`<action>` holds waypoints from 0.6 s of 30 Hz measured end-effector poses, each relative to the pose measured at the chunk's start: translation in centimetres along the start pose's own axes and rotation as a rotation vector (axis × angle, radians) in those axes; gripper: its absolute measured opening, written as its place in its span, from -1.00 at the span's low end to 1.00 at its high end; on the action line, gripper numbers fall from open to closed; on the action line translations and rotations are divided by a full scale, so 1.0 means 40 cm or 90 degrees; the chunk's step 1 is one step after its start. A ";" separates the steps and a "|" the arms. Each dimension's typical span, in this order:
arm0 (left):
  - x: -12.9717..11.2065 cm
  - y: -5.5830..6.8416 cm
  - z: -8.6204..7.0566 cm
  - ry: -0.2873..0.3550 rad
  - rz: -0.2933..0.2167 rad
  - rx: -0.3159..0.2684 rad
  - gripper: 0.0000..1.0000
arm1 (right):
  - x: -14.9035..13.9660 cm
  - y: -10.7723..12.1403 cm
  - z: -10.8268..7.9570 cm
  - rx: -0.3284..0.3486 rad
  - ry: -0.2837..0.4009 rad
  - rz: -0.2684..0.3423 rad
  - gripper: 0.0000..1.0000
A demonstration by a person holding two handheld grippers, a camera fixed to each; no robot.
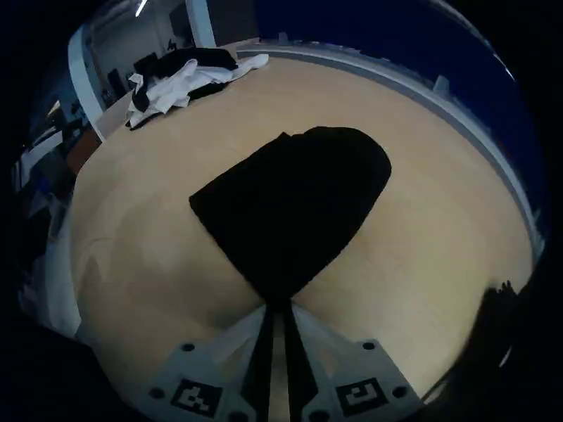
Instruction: Fold towel
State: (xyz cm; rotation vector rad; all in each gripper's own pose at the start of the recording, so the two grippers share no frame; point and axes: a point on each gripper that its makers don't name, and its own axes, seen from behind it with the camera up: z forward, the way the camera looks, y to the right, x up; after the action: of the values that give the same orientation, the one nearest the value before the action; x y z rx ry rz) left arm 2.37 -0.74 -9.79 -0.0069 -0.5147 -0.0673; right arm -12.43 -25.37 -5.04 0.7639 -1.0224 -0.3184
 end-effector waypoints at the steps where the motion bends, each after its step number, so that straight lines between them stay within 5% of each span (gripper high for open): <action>1: 0.000 0.000 0.000 0.000 0.000 0.000 0.91 | 0.000 0.000 0.000 0.000 0.001 0.002 -0.88; 18: 0.012 0.003 0.001 0.003 0.002 -0.002 0.91 | 0.068 0.004 -0.039 -0.002 0.044 -0.005 -0.91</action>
State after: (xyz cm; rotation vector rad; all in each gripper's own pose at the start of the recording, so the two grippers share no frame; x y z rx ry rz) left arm 2.78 -0.64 -9.50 -0.0102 -0.5097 -0.0642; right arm -9.74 -26.17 -3.64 0.7713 -0.9530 -0.2983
